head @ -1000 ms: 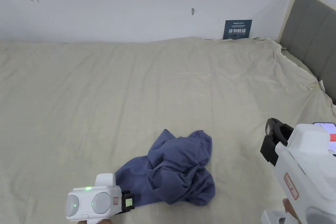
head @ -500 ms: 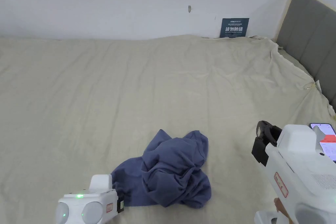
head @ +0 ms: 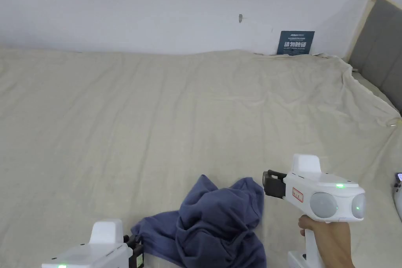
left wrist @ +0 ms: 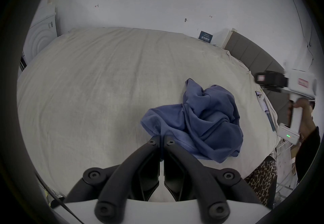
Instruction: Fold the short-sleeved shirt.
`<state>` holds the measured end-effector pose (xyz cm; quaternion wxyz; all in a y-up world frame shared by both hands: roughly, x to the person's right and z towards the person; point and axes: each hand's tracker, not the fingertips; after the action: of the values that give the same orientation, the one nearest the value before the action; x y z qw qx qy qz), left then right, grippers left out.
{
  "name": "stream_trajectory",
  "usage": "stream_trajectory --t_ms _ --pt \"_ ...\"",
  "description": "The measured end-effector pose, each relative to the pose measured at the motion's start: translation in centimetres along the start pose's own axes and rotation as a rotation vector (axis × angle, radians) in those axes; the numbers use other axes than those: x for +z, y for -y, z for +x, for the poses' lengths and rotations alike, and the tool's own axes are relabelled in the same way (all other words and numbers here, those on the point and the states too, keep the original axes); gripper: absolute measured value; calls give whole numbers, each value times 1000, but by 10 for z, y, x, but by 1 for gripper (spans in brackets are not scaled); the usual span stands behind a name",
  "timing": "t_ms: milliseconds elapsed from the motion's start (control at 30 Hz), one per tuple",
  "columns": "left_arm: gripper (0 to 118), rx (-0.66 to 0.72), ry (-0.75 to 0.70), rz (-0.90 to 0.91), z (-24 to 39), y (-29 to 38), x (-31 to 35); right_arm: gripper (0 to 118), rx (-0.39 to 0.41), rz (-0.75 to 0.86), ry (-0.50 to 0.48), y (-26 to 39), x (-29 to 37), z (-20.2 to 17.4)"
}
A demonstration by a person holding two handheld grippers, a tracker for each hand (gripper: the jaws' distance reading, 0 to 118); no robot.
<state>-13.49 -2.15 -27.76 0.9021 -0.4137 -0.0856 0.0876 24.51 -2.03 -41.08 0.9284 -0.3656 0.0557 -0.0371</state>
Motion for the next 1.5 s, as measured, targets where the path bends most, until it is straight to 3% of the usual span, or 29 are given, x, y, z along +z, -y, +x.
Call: stream_trajectory --t_ms 167,333,500,533,600,833,1167,1300,1500 --pt "1 -1 3 -17 -7 0 -6 75 -127 -132 -12 -3 -71 -1" --pt "1 18 12 -20 -13 0 -8 73 -111 -186 10 1 -110 -20" --pt "1 12 13 -21 -15 2 -8 47 -61 -260 26 12 -123 -43" --pt "1 13 14 -23 -15 2 -8 42 -15 -231 53 13 -123 -41" --pt "1 18 14 -22 -16 3 -7 6 4 -238 35 11 -118 -43" --pt "1 43 20 -10 -16 6 -2 6 114 -151 31 9 -72 -42" --pt "1 74 18 89 -16 -20 28 6 71 110 -70 -36 55 6" --pt "1 70 -5 157 -23 -45 45 6 -4 201 -135 -60 105 25" --pt "1 47 -39 264 -40 -103 77 6 42 326 -101 -103 167 42"
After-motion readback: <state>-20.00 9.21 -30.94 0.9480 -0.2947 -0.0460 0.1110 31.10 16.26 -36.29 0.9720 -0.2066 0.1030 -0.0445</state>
